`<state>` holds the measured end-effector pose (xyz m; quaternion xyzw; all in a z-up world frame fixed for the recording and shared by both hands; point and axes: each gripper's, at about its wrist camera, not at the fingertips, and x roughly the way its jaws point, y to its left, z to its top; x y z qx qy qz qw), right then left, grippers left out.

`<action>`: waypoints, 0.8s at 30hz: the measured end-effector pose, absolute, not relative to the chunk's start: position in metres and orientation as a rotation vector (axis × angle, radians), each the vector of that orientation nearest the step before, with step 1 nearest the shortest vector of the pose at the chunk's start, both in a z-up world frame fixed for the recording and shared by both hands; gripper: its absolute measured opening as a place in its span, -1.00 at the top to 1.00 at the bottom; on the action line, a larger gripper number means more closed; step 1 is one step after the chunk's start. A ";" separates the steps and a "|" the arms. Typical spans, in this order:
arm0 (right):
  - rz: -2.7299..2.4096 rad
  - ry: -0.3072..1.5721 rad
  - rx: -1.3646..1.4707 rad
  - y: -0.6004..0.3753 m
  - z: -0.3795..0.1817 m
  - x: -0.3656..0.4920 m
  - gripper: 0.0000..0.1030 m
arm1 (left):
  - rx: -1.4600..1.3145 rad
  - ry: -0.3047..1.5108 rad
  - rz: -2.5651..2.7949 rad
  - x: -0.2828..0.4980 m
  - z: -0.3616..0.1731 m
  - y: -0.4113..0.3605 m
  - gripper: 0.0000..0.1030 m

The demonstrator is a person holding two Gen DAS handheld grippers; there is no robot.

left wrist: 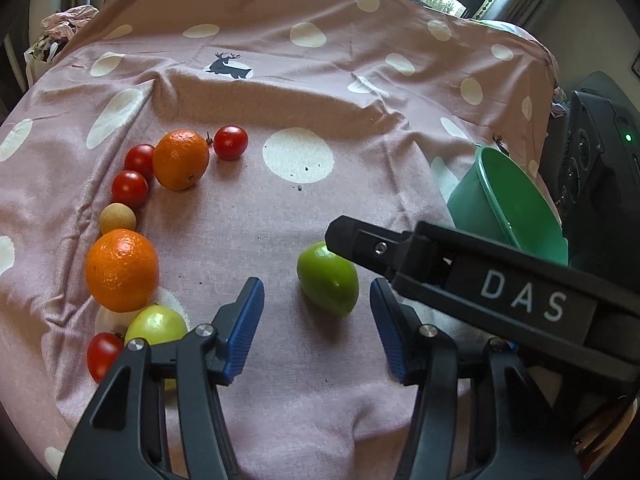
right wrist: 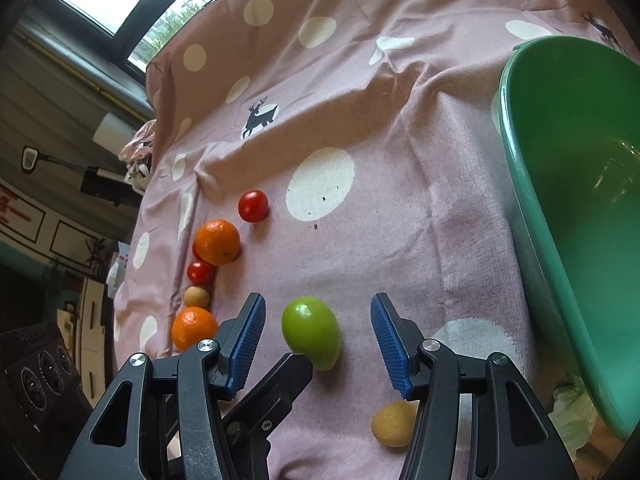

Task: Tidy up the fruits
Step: 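Close the right gripper around the green lime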

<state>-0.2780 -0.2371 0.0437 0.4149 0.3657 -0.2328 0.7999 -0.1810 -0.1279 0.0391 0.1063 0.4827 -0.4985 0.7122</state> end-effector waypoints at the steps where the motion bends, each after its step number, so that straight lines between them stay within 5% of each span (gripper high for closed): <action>1: -0.500 0.789 0.889 -0.237 0.043 -0.277 -0.11 | 0.235 1.076 -1.104 -0.181 0.038 -0.129 -0.05; 24: -0.429 0.829 0.944 -0.238 0.025 -0.270 0.11 | 0.177 1.160 -1.146 -0.176 0.021 -0.136 0.33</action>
